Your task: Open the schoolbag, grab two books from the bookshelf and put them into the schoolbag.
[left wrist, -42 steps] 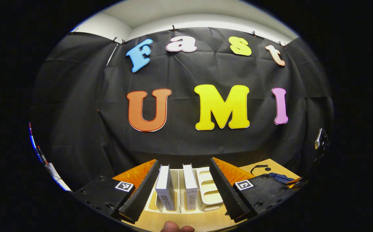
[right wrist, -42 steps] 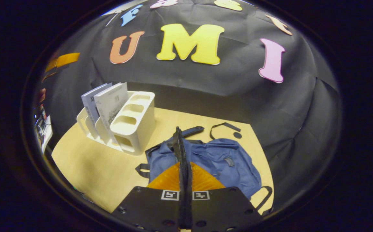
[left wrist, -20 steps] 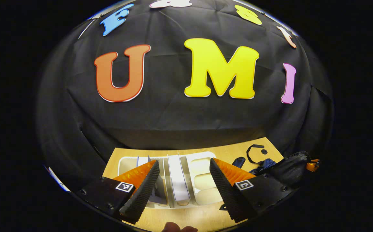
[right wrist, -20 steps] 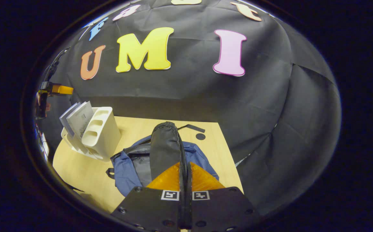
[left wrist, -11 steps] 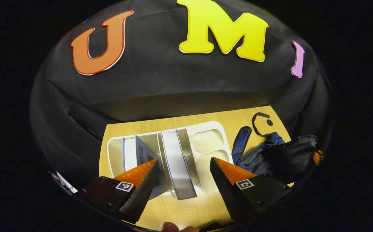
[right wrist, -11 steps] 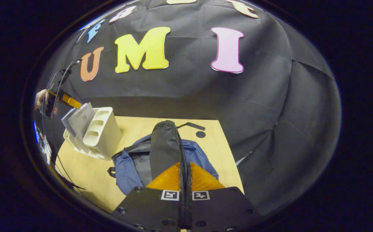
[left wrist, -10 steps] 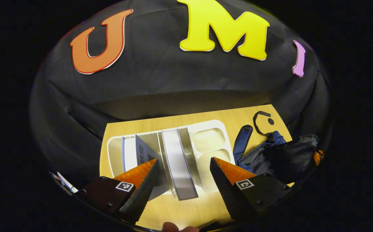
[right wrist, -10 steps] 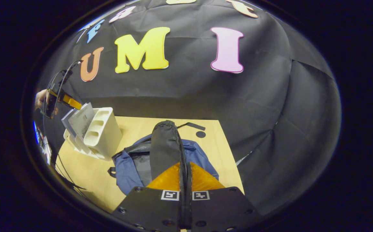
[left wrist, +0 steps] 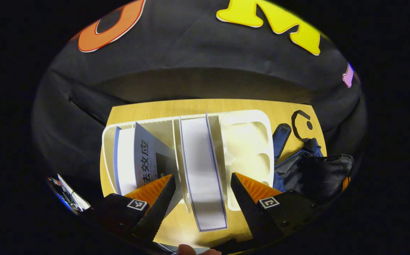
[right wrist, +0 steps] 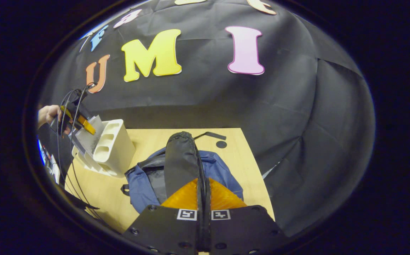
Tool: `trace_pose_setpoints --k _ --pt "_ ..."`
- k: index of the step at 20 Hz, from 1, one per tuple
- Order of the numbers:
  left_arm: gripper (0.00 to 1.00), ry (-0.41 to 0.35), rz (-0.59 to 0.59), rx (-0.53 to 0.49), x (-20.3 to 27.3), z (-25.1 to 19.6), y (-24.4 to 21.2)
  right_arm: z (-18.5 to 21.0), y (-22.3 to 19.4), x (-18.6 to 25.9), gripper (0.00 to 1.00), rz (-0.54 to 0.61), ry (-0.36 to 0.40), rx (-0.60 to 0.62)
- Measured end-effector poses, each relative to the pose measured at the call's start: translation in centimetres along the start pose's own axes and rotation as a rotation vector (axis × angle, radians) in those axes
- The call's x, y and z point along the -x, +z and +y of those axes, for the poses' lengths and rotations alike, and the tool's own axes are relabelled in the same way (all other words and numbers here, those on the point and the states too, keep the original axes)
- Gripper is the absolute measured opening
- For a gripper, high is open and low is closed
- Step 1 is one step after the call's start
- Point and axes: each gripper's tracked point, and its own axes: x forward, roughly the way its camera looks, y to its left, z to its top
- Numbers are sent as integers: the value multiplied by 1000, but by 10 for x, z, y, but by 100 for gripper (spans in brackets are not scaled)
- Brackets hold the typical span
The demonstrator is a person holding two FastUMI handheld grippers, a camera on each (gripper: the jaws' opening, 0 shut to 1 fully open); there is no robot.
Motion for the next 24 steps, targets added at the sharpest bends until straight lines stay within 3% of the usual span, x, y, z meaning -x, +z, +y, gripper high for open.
trace_pose_setpoints --k 3,6,7,8,10,13,17,18,21,24 --pt "99 34 57 -5 5 5 -4 -1 -3 -1 0 4 4 -10" --pt "91 53 84 -25 6 10 -5 -3 -4 -1 0 4 3 -20" --pt "79 57 100 -23 4 8 -4 -3 -5 -2 2 3 4 -24" --pt "76 67 109 -22 0 10 -4 -4 -5 -2 0 3 4 -26" --pt "61 86 136 -19 -5 16 -8 -4 -6 -3 0 3 5 -32" --pt "52 85 175 1 -3 7 -16 -5 -8 -4 0 1 8 -35" --pt "50 79 186 9 9 1 -19 -6 -8 -6 0 -4 6 -26" --pt "43 79 175 3 17 2 -19 -6 -8 -6 0 -6 6 -21" --pt "45 90 136 -37 55 13 -24 -3 -5 -4 0 -14 9 -10" --pt "45 45 104 -20 100 18 -34 0 -7 -5 0 -11 12 -10"
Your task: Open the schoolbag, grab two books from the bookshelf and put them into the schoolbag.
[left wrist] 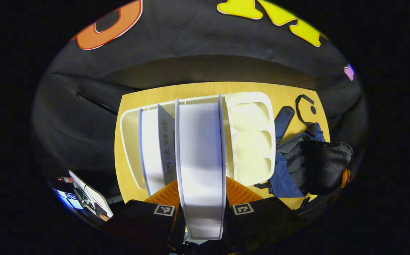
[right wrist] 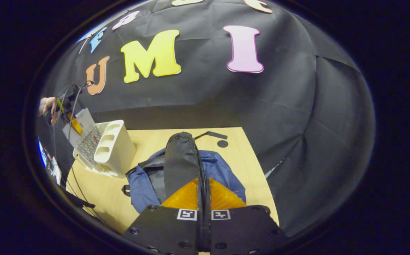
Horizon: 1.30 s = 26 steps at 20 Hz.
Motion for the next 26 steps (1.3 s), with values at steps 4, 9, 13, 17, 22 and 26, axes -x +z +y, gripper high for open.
trace_pose_setpoints --k 4,9,13,17,22,26 --pt "44 -55 -55 46 48 8 -20 2 -1 2 2 4 3 -9" --pt "44 -178 -92 165 86 8 -46 8 0 6 0 7 -5 -2" --pt "44 -352 -73 262 100 -25 -67 9 -1 8 0 17 -14 -8" --pt "44 -551 -99 296 106 -72 -72 11 -1 8 0 26 -34 13" --pt "44 -776 -154 299 99 -142 -76 22 -7 9 0 35 -44 31" --pt "44 -851 -198 254 69 -201 -92 22 -7 11 0 36 -60 13"
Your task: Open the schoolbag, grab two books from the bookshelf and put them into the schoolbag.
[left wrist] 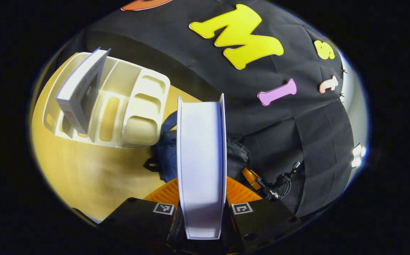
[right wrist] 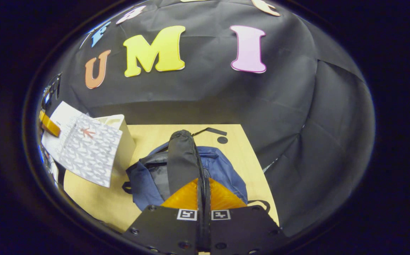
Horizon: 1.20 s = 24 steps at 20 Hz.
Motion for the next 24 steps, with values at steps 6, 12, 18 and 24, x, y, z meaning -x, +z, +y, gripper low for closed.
trace_pose_setpoints --k 6,12,18,24 --pt "45 38 -23 16 -90 27 -36 2 -3 0 0 6 -1 -26" --pt "45 23 -29 46 -158 33 -53 0 5 6 0 -6 0 -25" --pt "45 -46 -43 99 -204 31 -64 -5 12 11 0 -7 6 -39" --pt "45 -109 -45 131 -244 23 -71 -18 19 13 0 -7 -8 -31"
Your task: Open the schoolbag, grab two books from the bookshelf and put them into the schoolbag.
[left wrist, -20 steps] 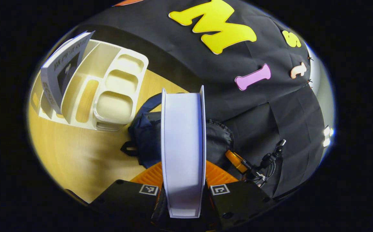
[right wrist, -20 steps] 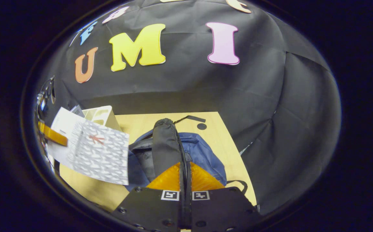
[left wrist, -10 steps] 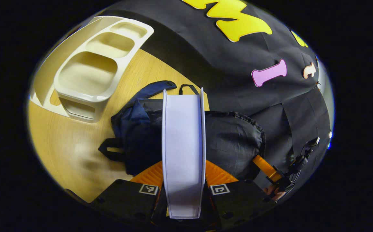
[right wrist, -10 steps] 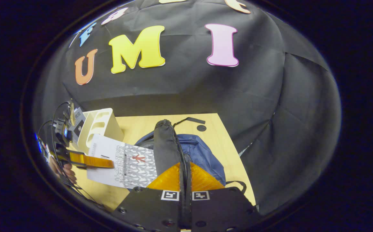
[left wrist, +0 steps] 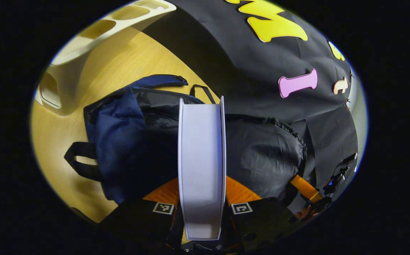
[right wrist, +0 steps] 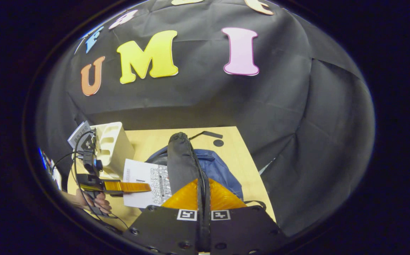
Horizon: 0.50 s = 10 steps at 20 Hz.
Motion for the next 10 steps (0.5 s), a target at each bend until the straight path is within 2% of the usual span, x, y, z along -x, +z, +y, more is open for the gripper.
trace_pose_setpoints --k 1,2,3,10 --pt "45 -8 5 7 -7 -2 -1 -2 0 -1 2 0 -1 -3" --pt "49 -16 15 14 -16 -4 -3 -3 1 -1 0 0 -1 -5" --pt "45 -25 20 23 -24 -5 -4 -3 1 -2 0 0 -1 -4" --pt "47 -101 78 144 -64 -2 -15 4 9 -6 0 -2 17 4"
